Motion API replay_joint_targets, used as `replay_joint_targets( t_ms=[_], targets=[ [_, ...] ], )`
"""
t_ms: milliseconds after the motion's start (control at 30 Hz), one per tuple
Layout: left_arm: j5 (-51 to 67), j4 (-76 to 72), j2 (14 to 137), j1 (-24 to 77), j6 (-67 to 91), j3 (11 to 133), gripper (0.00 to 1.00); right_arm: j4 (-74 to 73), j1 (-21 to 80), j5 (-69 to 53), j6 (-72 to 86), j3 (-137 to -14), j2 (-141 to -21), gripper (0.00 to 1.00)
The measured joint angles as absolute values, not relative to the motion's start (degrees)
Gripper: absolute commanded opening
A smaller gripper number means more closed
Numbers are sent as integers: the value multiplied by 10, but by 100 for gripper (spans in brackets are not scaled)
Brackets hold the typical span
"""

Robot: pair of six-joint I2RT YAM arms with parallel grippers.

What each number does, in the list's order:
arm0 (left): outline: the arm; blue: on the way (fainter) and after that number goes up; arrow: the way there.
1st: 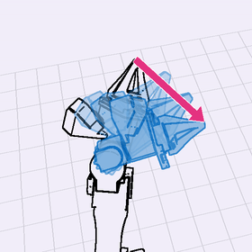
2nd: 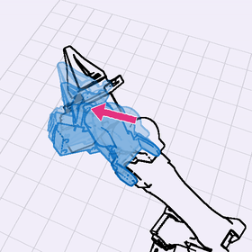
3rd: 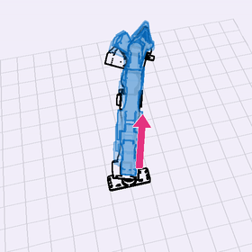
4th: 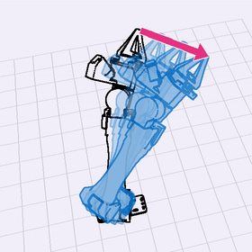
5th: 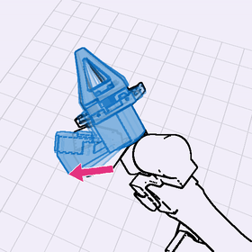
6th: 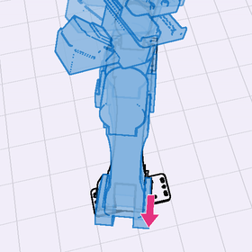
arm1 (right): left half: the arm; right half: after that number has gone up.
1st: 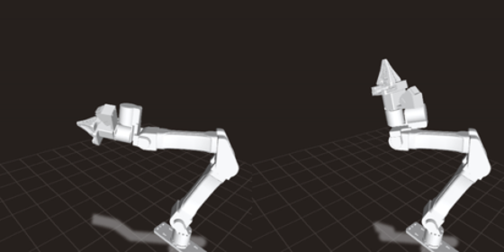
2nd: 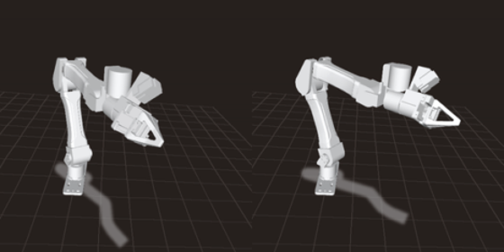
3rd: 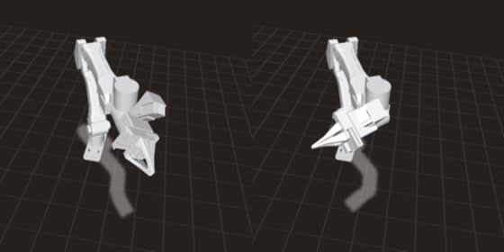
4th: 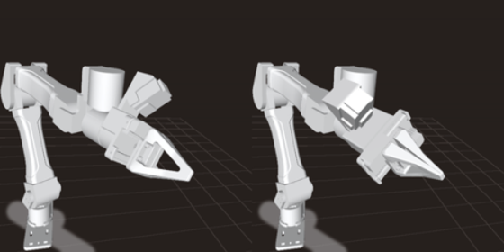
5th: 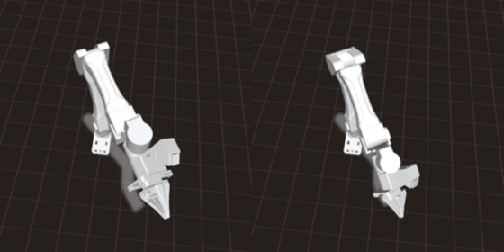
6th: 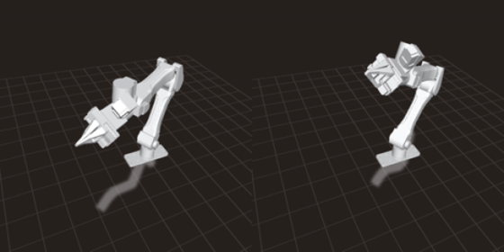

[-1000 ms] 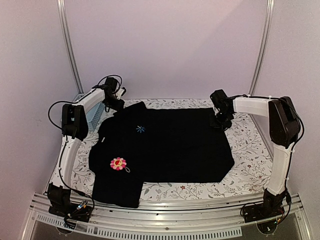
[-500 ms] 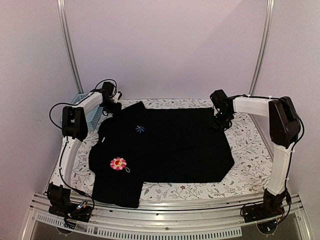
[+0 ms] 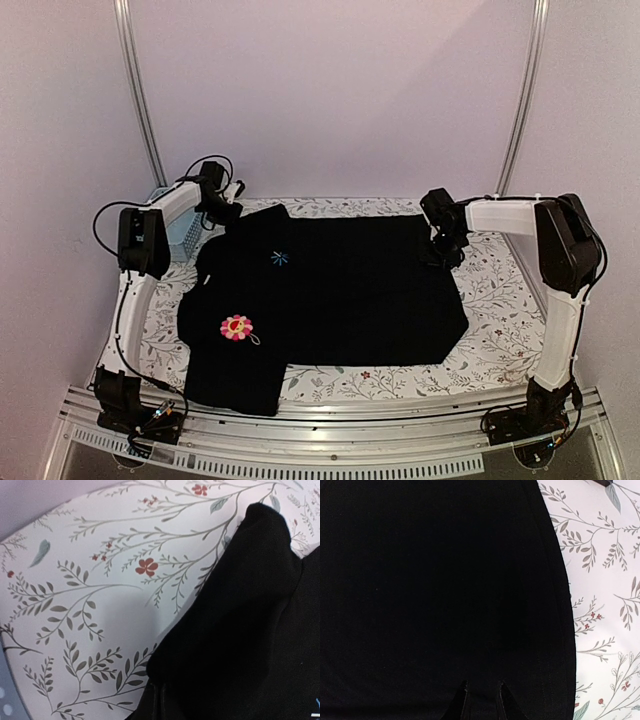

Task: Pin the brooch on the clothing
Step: Smooth out the clothing with brooches at the center of the board.

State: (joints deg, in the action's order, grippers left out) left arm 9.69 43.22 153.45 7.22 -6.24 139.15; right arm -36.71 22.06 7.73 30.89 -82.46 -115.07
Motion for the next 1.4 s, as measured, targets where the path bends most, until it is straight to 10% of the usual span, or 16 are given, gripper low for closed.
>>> replay_joint_targets(
  t_ms=[633,833,1067,1400],
  targets=[
    [-25,208,1489,96,-265,1385,2,-308,206,57,347,-737,-1135,15],
    [-88,187,1529,96,-284,1369,73,-322,206,59,354,-732,-1126,15],
    [-156,233,1552,88,-246,1407,91,-391,205,83,353,-732,-1089,19],
    [-84,375,1410,86,-214,1347,73,-384,156,84,277,-903,-1129,57]
  ],
)
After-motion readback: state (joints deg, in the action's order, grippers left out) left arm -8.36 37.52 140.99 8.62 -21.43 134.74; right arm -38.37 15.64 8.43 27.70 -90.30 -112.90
